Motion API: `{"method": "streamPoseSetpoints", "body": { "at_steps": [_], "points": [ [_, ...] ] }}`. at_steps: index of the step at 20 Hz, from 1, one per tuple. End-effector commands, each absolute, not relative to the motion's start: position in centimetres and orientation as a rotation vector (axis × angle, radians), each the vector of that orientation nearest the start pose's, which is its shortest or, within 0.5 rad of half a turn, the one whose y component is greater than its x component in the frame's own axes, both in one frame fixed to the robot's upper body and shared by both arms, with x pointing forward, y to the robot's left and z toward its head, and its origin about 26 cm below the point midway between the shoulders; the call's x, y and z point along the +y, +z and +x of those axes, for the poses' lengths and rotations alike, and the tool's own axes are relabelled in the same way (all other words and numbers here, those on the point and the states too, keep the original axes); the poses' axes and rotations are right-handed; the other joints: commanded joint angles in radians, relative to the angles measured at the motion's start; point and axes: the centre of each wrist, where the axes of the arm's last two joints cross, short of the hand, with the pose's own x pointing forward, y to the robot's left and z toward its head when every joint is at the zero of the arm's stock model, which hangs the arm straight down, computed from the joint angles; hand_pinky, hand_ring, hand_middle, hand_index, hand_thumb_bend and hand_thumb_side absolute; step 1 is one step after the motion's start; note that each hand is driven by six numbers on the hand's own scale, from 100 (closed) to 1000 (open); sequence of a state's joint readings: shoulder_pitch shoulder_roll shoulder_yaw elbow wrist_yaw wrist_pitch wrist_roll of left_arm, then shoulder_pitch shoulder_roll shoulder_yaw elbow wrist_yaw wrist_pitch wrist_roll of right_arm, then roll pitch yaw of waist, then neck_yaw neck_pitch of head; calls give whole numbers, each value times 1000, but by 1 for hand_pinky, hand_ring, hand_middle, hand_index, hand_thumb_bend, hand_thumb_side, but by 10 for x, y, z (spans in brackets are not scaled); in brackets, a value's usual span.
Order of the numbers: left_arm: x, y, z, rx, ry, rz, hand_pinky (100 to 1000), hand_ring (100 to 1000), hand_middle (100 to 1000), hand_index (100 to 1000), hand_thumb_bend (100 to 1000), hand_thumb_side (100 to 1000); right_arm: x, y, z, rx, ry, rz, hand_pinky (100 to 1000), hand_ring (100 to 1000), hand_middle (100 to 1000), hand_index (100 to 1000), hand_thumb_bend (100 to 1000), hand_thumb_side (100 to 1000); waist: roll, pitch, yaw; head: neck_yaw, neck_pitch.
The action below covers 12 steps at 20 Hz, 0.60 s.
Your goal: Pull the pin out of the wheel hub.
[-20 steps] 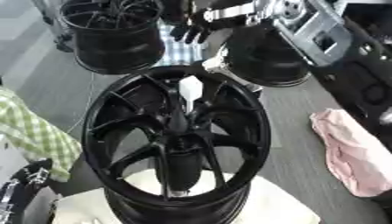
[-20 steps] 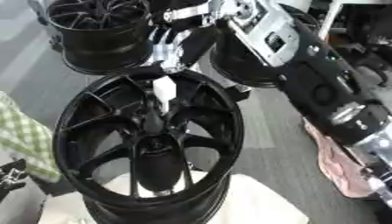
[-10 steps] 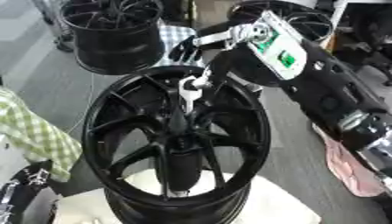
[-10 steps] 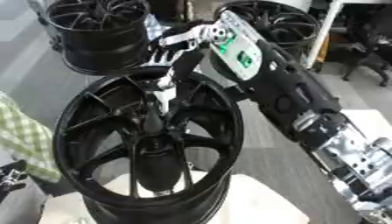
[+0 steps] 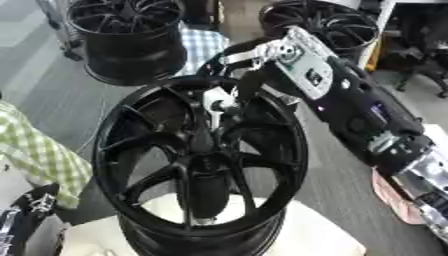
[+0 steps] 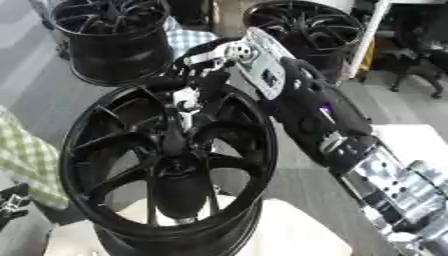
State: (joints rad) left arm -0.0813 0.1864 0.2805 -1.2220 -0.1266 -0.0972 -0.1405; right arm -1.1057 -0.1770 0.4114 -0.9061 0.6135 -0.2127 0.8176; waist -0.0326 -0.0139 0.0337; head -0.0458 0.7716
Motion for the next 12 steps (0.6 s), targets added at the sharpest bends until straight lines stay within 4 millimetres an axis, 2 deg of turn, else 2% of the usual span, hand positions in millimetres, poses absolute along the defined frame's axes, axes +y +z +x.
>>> {"method": "streamPoseSetpoints", "body": {
  "at_steps": [1,9,12],
  "points": [
    [370,-50,278,-1412,-133,300,753,762,720,808,403,609,-98,204,477,-1317,2013,-216,886,925,900,971,286,414,7,-11,1,-1,-2],
    [369,-49,279,-1416,-138,297,753,762,721,808,403,609,-99,189,480,-1307,1996,-212,878,908,878,960,276,407,7,-9,4,-3,-2],
    [368,-49,280,-1417,-140,295,753,763,721,808,402,609,-99,186,480,-1313,1989,-211,871,891,839,941,266,397,7,-8,5,-4,-2]
  ]
}}
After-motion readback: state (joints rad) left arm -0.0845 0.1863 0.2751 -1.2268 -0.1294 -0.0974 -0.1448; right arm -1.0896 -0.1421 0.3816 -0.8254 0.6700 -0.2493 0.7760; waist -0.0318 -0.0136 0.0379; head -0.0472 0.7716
